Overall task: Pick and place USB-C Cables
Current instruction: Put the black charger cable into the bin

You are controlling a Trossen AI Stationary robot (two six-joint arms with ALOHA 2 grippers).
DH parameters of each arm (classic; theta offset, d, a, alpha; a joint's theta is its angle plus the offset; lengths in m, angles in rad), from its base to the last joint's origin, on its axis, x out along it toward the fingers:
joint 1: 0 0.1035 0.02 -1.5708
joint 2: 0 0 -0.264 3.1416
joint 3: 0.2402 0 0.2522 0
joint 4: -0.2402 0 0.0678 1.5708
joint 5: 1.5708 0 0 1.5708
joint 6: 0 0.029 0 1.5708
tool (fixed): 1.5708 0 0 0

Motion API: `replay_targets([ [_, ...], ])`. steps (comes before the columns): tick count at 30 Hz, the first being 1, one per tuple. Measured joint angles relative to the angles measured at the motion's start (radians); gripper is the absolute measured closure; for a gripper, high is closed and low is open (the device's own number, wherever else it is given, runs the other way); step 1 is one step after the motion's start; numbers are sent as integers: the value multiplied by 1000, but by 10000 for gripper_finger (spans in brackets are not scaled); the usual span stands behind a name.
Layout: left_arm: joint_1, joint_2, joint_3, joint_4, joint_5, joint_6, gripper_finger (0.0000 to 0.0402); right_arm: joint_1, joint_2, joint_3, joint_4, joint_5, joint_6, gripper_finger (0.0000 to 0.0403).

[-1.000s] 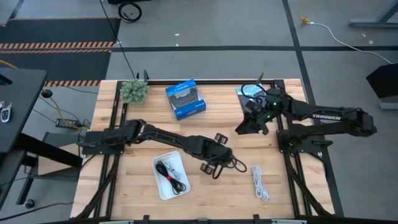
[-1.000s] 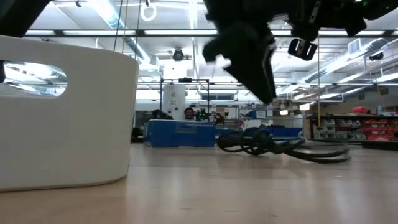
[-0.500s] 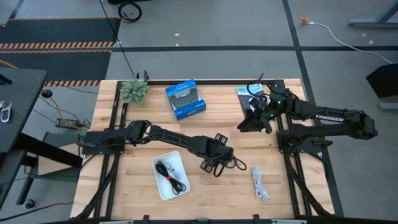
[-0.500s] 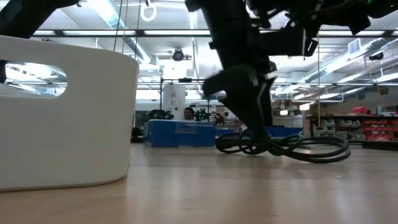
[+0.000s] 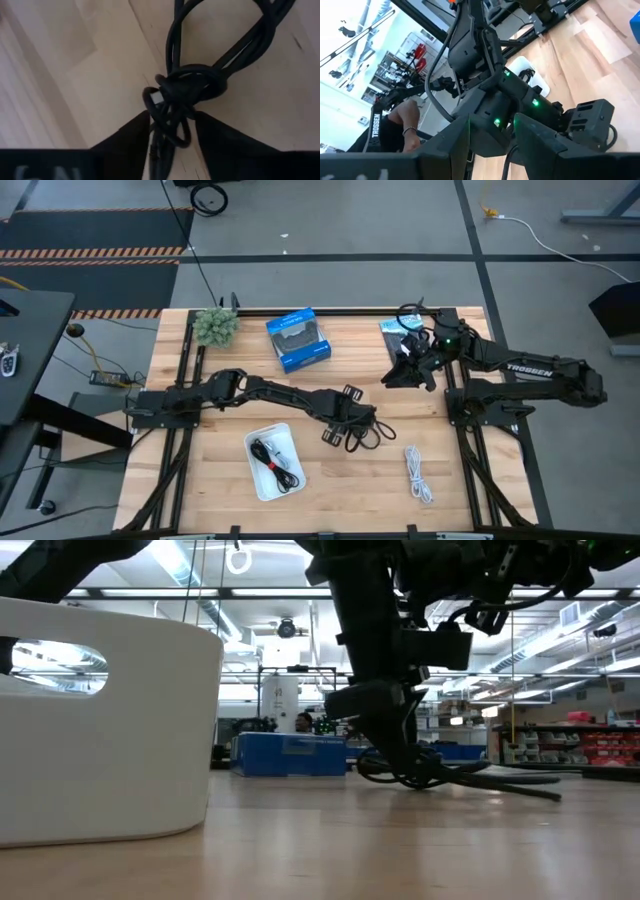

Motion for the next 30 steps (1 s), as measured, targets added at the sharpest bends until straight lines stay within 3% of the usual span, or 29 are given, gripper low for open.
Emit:
replay_targets([
  [9,-2,-6,0,-19,-30,1,370,-44,0,0,149,-76,65,241],
  [17,-72,-130,2,-172,-111,0,360,-121,0,0,496,-212,150,241],
  [23,-138,-234,2,-292,-89,-61,360,-197,0,0,711,-233,181,241],
  [30,-213,-325,2,-477,-75,-205,359,-281,0,0,787,-198,154,241],
])
